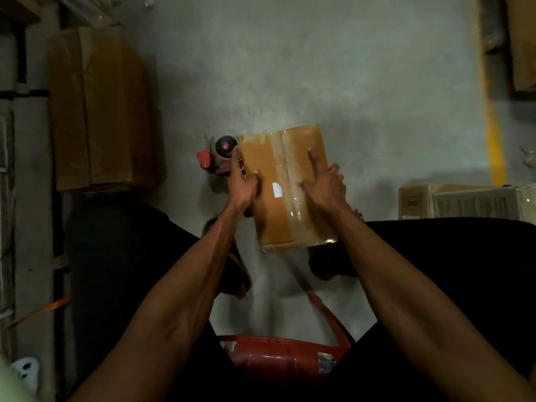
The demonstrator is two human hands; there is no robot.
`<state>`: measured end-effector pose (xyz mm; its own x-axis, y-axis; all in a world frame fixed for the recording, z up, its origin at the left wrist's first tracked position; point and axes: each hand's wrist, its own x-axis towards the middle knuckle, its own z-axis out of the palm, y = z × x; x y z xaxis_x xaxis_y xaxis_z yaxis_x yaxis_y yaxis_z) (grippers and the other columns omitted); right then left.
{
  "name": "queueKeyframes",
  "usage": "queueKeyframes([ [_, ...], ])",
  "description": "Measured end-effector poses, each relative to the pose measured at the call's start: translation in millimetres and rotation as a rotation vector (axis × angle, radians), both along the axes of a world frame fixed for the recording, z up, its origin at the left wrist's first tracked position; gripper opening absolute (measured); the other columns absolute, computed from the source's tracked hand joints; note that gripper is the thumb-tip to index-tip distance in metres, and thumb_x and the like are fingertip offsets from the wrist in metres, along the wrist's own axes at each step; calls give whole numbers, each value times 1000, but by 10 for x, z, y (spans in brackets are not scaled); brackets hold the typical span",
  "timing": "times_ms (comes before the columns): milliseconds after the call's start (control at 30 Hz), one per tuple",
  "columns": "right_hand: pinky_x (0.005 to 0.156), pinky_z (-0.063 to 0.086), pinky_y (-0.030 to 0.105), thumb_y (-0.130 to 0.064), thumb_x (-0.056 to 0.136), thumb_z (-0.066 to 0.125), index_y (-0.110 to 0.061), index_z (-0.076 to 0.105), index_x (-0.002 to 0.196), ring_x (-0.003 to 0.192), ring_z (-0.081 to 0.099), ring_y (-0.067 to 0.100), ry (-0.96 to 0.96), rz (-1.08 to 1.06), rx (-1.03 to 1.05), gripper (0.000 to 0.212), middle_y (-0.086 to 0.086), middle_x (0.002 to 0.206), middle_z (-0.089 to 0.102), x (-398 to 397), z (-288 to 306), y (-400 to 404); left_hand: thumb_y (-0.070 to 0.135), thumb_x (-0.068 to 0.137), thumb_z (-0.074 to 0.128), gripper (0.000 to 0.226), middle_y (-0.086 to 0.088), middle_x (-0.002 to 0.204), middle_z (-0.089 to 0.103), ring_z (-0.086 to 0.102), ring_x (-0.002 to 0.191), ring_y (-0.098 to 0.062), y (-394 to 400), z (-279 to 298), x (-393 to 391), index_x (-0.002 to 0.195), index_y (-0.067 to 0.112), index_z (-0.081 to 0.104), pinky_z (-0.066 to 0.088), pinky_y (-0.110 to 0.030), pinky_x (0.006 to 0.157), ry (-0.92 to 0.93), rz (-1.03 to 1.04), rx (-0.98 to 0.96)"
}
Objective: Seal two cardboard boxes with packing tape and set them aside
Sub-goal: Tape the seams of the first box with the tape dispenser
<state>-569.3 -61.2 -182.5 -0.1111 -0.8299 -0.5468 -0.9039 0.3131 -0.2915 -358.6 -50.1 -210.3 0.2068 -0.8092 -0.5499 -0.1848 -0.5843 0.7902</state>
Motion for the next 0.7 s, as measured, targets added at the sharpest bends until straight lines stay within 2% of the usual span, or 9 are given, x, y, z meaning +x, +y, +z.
queueKeyframes([
  [133, 104, 40, 58, -58, 94, 57, -52, 0, 156, 125, 44, 46, 16, -33, 4, 84, 22, 146, 29, 51, -25, 157, 15, 100, 56, 73, -6, 158, 39, 47, 136, -33, -48, -12, 13, 159, 34, 19, 45, -56, 109, -40, -89, -9],
  [233, 114, 27, 62, -50, 94, 58, -45, 10, 158, 140, 27, 50, 107, 72, -89, 80, 18, 163, 14, 184, 38, 153, 12, 98, 55, 65, -4, 145, 53, 56, 122, -23, -59, -54, 57, 155, 32, 31, 50, -44, 100, 75, 150, 87],
  [300, 118, 18, 63, -45, 94, 60, -44, 13, 159, 149, 17, 46, 74, 262, -159, 80, 6, 169, 7, 369, 70, 115, 14, 91, 54, 50, -7, 127, 66, 64, 113, -30, -70, -249, 155, 139, 26, 53, 53, -48, 100, 82, 363, 122],
  [333, 118, 17, 64, -46, 93, 63, -45, 11, 159, 152, 13, 43, 54, 354, -162, 84, 2, 170, 5, 483, 70, 88, 12, 88, 54, 42, -11, 120, 70, 66, 110, -34, -69, -357, 210, 129, 19, 61, 54, -49, 99, 34, 383, 138],
  [400, 115, 16, 69, -52, 89, 67, -47, 6, 159, 154, 6, 40, 41, 448, -101, 93, -3, 170, 0, 703, 32, 38, 7, 89, 54, 29, -16, 114, 71, 66, 107, -37, -42, -480, 283, 116, 7, 67, 55, -41, 92, -71, 325, 214],
  [467, 114, 17, 72, -57, 85, 70, -48, 6, 159, 155, 3, 38, 59, 452, -38, 98, -6, 170, -2, 842, -32, 12, 13, 95, 55, 21, -20, 112, 71, 66, 104, -36, -13, -486, 328, 107, 2, 68, 49, -35, 79, -148, 282, 303],
  [500, 114, 17, 73, -58, 84, 71, -48, 7, 159, 155, 3, 38, 71, 443, -31, 99, -7, 170, -2, 870, -64, 5, 17, 97, 55, 22, -20, 112, 71, 67, 103, -36, -21, -532, 362, 103, 1, 68, 48, -35, 77, -173, 253, 342],
  [600, 113, 18, 75, -59, 83, 73, -47, 12, 159, 155, 3, 37, 85, 427, -44, 98, -8, 170, 0, 860, -101, -23, 22, 99, 54, 29, -24, 112, 72, 69, 104, -38, -112, -818, 411, 103, 0, 71, 56, -41, 85, -156, 153, 402],
  [700, 111, 23, 76, -56, 80, 77, -46, 17, 158, 154, 7, 37, 87, 427, -38, 99, -6, 170, 5, 865, -125, -75, 20, 95, 57, 9, -25, 123, 68, 68, 111, -40, -227, -980, 377, 98, 16, 63, 60, -48, 89, 11, 86, 444],
])
